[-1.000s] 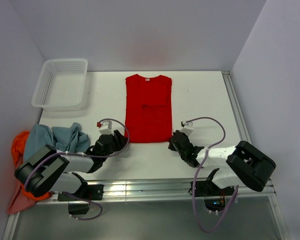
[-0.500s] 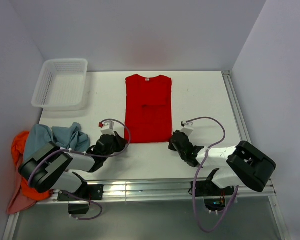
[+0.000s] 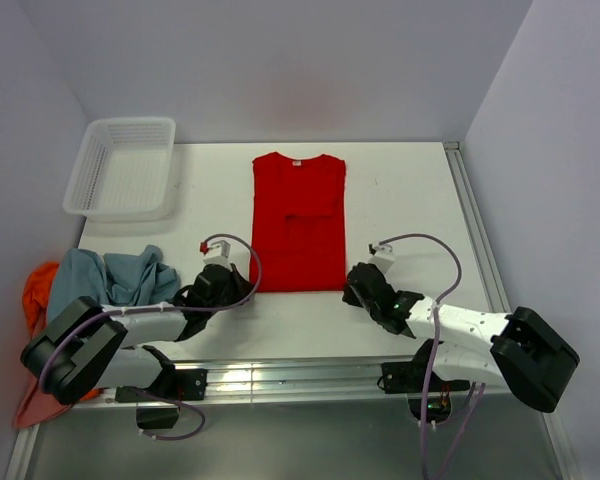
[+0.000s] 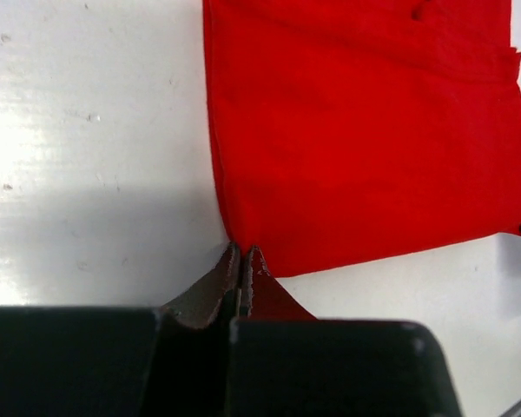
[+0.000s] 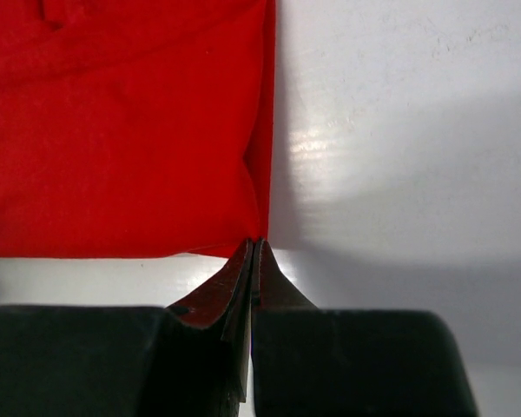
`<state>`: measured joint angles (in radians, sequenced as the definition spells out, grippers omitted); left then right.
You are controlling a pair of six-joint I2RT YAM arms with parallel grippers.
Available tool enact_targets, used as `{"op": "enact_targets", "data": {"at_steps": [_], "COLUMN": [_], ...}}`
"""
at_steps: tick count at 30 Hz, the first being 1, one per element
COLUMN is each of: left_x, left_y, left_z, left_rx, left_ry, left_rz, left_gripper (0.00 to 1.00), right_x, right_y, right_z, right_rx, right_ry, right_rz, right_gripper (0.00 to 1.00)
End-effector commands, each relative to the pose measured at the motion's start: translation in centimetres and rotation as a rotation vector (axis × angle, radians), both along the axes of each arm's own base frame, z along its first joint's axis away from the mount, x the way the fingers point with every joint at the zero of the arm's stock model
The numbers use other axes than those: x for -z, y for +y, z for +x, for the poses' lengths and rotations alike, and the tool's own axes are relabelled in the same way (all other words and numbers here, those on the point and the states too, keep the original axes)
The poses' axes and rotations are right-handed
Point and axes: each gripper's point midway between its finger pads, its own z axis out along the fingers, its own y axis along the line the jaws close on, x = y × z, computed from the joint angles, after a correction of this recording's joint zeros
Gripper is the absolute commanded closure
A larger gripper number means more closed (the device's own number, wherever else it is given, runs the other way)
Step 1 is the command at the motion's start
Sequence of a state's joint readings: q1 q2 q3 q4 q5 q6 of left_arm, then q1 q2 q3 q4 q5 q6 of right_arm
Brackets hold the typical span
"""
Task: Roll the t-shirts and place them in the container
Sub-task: Fold the tshirt
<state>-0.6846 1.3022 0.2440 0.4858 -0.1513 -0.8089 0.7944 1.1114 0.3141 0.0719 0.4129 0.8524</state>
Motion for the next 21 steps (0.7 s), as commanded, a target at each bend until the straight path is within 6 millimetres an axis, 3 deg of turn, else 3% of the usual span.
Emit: {"op": "enact_targets", "data": {"at_steps": [1, 6, 14, 21], "left_x": [-0.4, -1.4, -5.1, -6.7], "left_y": [-0.5, -0.5, 0.3, 0.0], "left_z": [-0.9, -1.1, -0.2, -0.5], "left_rx": [0.029, 0.032, 0.017, 0.030], "left_ry": [0.074, 0.143, 0.151, 0.154], "left_rz": [0.004, 0.045, -0.011, -0.048], "left_gripper": [1.00, 1.00, 1.00, 1.00], "right_x": [-0.6, -0.6, -4.9, -6.1], "right_y": [0.2, 0.3, 0.4, 0.6], "right_z": [-0.9, -1.7, -1.5, -2.1], "right_rx": [-0.015, -0.037, -0.076, -0.107], "right_ry": [0.070, 0.129, 0.066, 0.077], "right_rz": [-0.026, -0.038, -0.012, 0.013], "right_gripper": [1.00, 1.00, 1.00, 1.00]}}
